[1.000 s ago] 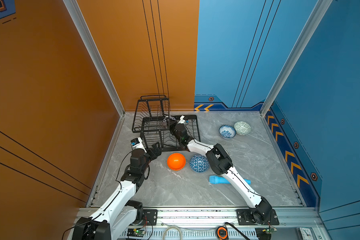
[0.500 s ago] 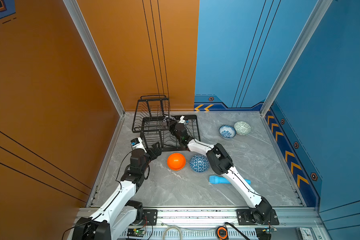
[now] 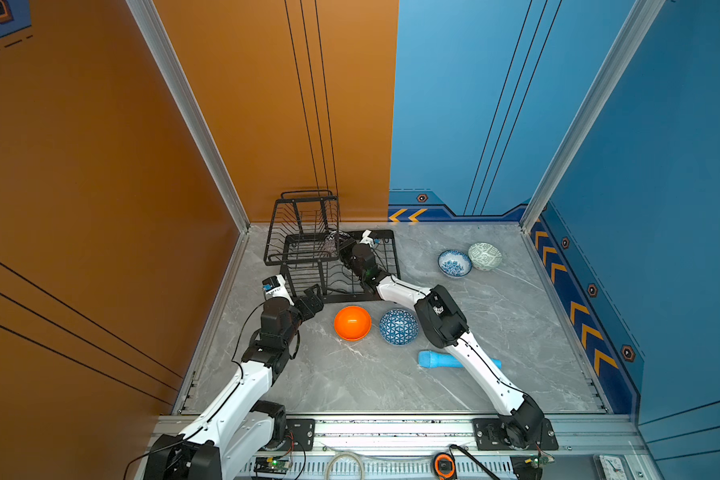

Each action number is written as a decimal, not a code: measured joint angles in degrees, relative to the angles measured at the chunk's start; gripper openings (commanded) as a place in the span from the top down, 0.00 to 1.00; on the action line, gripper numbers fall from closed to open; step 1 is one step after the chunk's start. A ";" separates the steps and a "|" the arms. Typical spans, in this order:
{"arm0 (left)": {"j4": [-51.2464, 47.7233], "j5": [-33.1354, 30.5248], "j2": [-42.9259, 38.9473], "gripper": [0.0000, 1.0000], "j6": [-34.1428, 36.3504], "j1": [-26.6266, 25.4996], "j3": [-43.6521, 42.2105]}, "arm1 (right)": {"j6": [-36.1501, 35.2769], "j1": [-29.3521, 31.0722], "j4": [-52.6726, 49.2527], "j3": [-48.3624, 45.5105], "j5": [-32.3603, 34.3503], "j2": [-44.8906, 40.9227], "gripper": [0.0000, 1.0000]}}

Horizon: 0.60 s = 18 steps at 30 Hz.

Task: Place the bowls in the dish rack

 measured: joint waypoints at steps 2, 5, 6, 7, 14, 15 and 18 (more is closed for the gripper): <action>0.00 0.00 0.00 0.02 0.00 0.00 0.00 | -0.02 -0.11 -0.04 0.00 -0.07 0.00 0.61; 0.00 -0.02 0.00 0.02 0.00 -0.02 0.00 | -0.02 -0.22 -0.22 0.00 -0.17 -0.02 0.61; 0.00 -0.02 0.00 0.02 0.00 -0.02 0.00 | -0.02 -0.22 -0.37 0.00 -0.17 -0.07 0.61; 0.00 -0.02 0.00 0.02 0.00 -0.02 0.00 | -0.02 -0.22 -0.37 0.00 -0.17 -0.09 0.61; 0.00 -0.02 0.00 0.02 0.02 -0.37 0.00 | -0.46 -0.22 -1.05 -0.15 -0.66 -0.55 0.56; 0.00 -0.02 0.00 0.02 0.02 -0.39 0.00 | -0.48 -0.22 -1.11 -0.63 -0.83 -1.01 0.56; 0.00 -0.02 0.00 0.02 0.00 -0.46 0.00 | -0.90 -0.33 -1.27 -2.47 -1.20 -3.06 0.55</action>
